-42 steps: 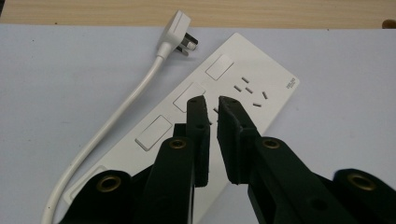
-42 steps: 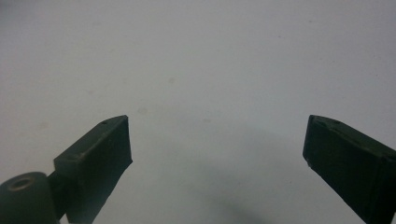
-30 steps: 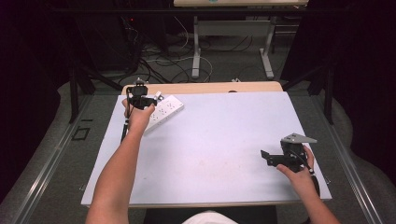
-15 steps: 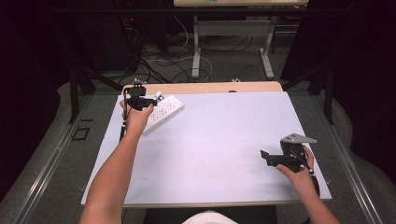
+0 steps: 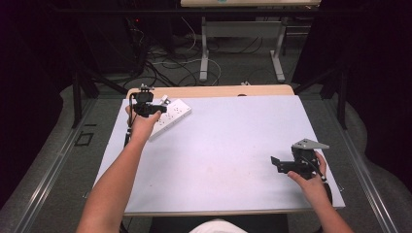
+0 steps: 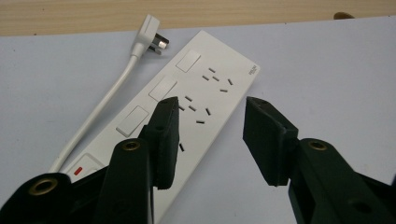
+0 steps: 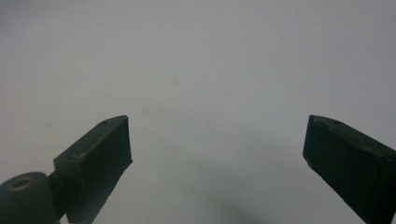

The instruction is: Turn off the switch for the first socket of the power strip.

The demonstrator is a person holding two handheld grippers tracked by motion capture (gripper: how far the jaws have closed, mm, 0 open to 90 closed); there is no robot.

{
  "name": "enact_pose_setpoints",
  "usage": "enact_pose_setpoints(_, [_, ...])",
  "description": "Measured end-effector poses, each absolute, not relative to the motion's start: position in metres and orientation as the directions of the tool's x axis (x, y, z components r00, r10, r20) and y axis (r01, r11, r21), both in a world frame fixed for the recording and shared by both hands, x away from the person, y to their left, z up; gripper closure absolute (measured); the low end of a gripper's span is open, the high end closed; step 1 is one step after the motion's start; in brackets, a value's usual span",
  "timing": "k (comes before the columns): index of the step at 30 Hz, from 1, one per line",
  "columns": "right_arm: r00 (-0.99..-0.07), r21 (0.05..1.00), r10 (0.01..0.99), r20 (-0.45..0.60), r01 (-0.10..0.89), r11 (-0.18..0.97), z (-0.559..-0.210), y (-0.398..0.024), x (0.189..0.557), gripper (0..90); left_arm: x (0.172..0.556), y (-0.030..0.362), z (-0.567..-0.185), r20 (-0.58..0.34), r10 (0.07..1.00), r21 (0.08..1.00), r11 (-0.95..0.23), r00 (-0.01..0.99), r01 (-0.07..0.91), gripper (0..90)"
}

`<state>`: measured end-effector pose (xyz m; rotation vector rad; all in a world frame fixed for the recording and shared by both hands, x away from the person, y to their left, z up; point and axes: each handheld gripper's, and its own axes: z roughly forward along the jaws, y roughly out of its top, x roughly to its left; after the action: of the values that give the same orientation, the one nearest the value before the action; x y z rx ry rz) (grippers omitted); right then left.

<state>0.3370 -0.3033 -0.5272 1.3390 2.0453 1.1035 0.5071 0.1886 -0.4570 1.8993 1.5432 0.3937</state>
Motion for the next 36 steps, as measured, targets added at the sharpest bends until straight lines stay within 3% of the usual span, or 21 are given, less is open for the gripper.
enact_pose_setpoints(17, [-0.418, 0.817, 0.906, 0.059, 0.542, 0.197, -0.526, -0.302, 0.336, 7.1, 0.489, 0.173, -0.448, -0.169, 0.91, 0.66, -0.18, 0.378, 0.73, 38.0])
enact_pose_setpoints(36, [-0.415, 0.815, 0.908, 0.057, 0.544, 0.198, -0.526, -0.302, 0.336, 7.1, 0.46, 0.174, -0.439, -0.23, 0.851, 0.679, -0.208, 0.473, 0.704, 30.3])
